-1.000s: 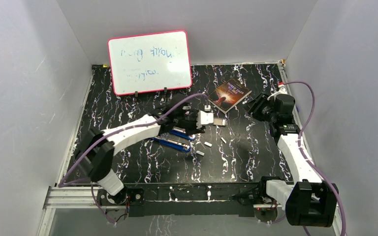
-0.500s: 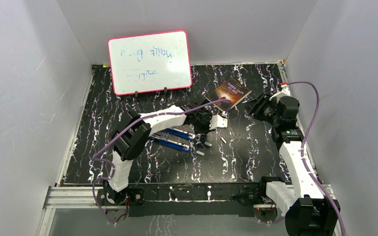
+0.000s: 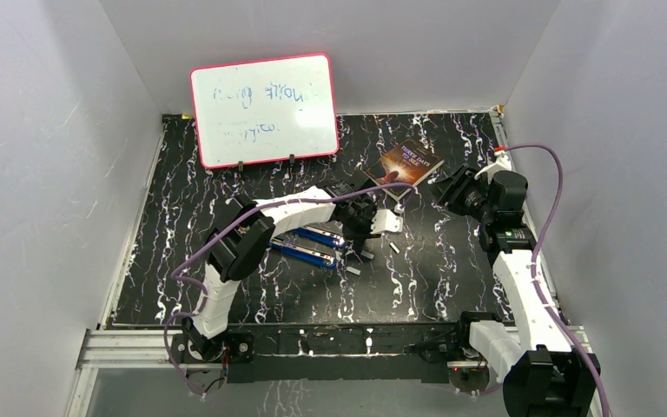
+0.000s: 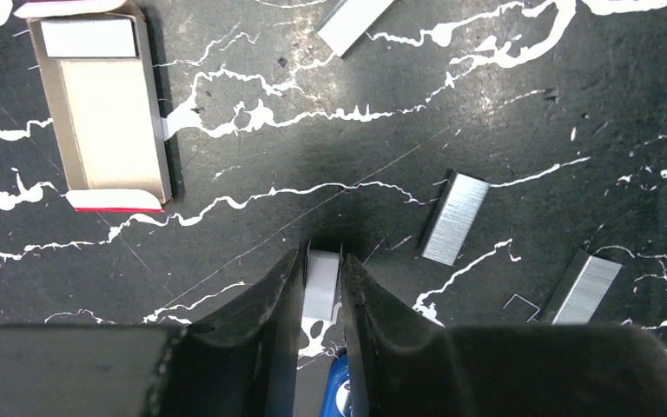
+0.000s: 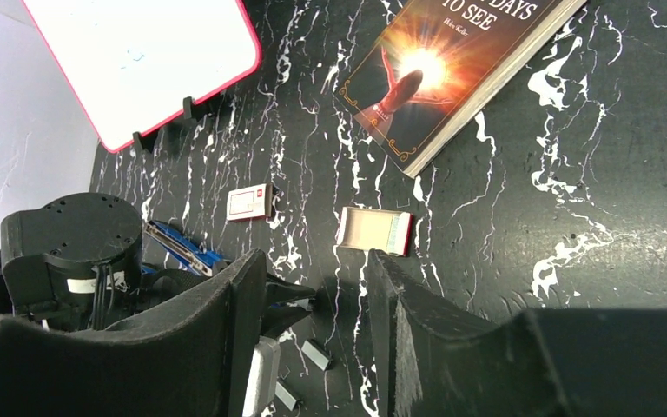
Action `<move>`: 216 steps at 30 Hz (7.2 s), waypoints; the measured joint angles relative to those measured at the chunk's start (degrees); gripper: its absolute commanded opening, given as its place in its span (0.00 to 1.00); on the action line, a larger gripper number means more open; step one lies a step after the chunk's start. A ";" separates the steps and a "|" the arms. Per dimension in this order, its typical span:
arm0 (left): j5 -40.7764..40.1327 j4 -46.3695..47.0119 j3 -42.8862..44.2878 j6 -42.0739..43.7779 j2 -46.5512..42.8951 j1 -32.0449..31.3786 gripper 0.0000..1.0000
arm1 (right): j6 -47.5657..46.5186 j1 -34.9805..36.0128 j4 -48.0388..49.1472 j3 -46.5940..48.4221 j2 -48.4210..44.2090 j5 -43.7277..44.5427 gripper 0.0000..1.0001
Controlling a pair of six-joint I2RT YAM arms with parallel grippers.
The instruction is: Load the staples into the stapler
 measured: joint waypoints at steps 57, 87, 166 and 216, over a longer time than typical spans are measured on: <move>-5.27 32.17 -30.38 -40.59 -34.29 19.76 0.75 | -25.94 32.22 -26.43 13.68 39.91 23.65 0.43; -4.83 32.15 -30.38 -40.26 -34.29 19.80 0.75 | -25.29 40.98 -25.70 17.90 43.89 24.26 0.38; 35.04 70.79 -43.91 -52.24 -58.10 8.13 0.51 | -28.35 40.76 49.94 -9.27 -4.63 -23.26 0.00; 25.55 35.91 -36.00 -26.43 -61.44 7.50 0.00 | -33.59 40.83 33.55 -12.61 -14.97 10.93 0.63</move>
